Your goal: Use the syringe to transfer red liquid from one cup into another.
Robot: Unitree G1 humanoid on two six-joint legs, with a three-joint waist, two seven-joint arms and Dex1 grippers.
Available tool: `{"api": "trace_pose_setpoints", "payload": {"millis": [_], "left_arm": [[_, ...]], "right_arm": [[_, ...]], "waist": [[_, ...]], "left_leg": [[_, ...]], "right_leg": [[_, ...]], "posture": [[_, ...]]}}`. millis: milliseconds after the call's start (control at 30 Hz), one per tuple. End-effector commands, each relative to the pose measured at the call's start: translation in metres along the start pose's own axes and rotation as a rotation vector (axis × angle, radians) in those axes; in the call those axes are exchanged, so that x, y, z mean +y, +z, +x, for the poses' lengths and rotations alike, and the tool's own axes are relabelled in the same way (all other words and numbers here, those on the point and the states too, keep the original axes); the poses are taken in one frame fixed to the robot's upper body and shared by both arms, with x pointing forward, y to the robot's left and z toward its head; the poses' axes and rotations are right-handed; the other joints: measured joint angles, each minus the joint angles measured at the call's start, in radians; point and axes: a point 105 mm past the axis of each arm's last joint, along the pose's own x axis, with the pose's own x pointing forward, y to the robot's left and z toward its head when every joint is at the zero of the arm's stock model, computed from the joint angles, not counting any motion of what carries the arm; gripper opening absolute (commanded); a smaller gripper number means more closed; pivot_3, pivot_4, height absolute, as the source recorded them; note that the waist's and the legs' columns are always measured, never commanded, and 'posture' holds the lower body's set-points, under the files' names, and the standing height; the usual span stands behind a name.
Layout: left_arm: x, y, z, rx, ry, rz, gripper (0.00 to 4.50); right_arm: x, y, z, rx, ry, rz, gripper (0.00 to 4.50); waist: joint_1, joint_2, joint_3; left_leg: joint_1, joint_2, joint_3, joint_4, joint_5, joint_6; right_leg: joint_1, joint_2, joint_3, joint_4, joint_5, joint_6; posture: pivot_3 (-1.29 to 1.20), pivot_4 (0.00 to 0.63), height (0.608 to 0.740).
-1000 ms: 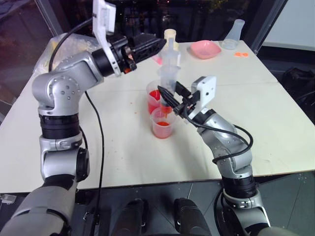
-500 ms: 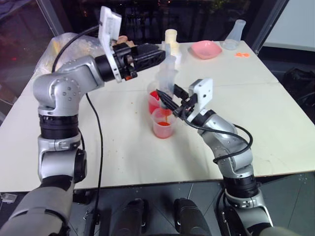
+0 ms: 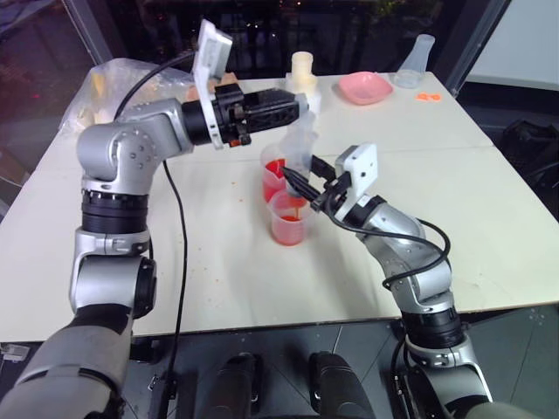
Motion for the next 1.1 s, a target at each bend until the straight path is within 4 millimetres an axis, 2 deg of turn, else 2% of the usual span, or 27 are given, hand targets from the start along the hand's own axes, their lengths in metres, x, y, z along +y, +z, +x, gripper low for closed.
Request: {"api": "trace_pose_setpoints", "payload": {"millis": [33, 167, 500, 1100], "left_arm": [[-0.009, -0.002, 0.008, 0.039, -0.052, 0.027, 1.00], [-0.009, -0.002, 0.008, 0.040, -0.055, 0.028, 0.02], [-0.013, -0.011, 0.006, 0.068, -0.067, 0.028, 0.02], [-0.008, -0.029, 0.002, 0.108, -0.045, -0.015, 0.02]], "right_arm": [[0.007, 0.022, 0.003, -0.084, 0.033, -0.044, 1.43], [0.007, 0.022, 0.004, -0.086, 0.033, -0.048, 1.43], [0.006, 0.025, 0.004, -0.089, 0.037, -0.050, 1.43], [0.015, 0.055, 0.010, -0.161, 0.068, 0.041, 1.43]], "waist": [[0.000, 0.000, 0.000], [0.000, 0.000, 0.000], [0.000, 0.000, 0.000], [0.001, 0.000, 0.000]], "left_leg": [[0.000, 0.000, 0.000, 0.000, 0.000, 0.000], [0.000, 0.000, 0.000, 0.000, 0.000, 0.000], [0.000, 0.000, 0.000, 0.000, 0.000, 0.000], [0.000, 0.000, 0.000, 0.000, 0.000, 0.000]], "right_leg": [[0.000, 0.000, 0.000, 0.000, 0.000, 0.000], [0.000, 0.000, 0.000, 0.000, 0.000, 0.000], [0.000, 0.000, 0.000, 0.000, 0.000, 0.000], [0.000, 0.000, 0.000, 0.000, 0.000, 0.000]], "posture": [[0.00, 0.150, 0.740], [0.00, 0.150, 0.740], [0.00, 0.150, 0.740], [0.00, 0.150, 0.740]]}}
